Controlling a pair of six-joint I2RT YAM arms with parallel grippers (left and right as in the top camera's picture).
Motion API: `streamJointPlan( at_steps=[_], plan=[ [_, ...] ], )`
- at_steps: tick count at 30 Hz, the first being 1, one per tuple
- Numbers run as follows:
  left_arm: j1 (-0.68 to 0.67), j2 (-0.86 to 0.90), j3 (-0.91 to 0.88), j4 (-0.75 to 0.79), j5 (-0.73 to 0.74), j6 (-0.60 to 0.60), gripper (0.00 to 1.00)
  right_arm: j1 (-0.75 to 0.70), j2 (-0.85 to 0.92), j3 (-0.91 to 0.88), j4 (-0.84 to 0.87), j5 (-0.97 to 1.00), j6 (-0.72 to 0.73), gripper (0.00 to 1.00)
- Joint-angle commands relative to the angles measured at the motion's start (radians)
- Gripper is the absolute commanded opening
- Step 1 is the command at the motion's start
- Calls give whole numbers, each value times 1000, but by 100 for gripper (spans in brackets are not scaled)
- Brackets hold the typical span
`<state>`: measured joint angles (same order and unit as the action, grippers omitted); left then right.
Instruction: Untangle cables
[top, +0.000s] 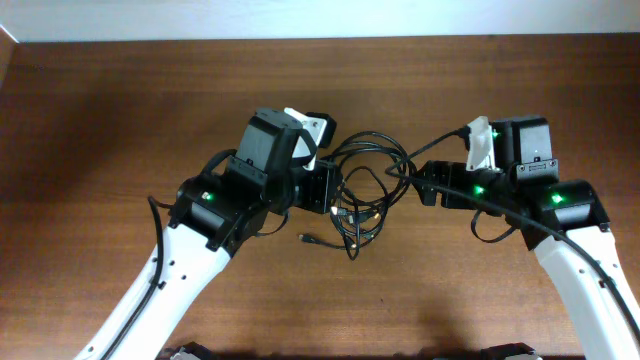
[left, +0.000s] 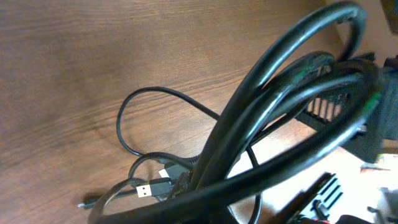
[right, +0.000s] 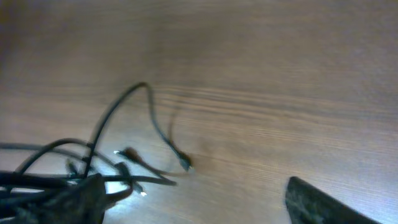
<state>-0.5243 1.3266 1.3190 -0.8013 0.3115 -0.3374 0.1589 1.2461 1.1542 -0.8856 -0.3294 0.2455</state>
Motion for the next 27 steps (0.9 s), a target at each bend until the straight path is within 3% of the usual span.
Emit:
streamJointPlan(
  at_steps=[1,6,15,24,27],
  plan=[
    [2,-30,0,6,-17,56,0,3,-24,19,12,-149,-60,85],
    [2,-30,0,7,-34,55,0,3,-67,19,14,-213,-156,78],
    [2,-30,0,11,-66,-13,0,5,-167,19,7,-218,-225,76],
    [2,-30,0,82,110,-12,0,5,-162,19,0,-332,-492,76],
    [1,-30,0,89,161,4,0,5,-148,19,17,-309,-530,69]
  ],
)
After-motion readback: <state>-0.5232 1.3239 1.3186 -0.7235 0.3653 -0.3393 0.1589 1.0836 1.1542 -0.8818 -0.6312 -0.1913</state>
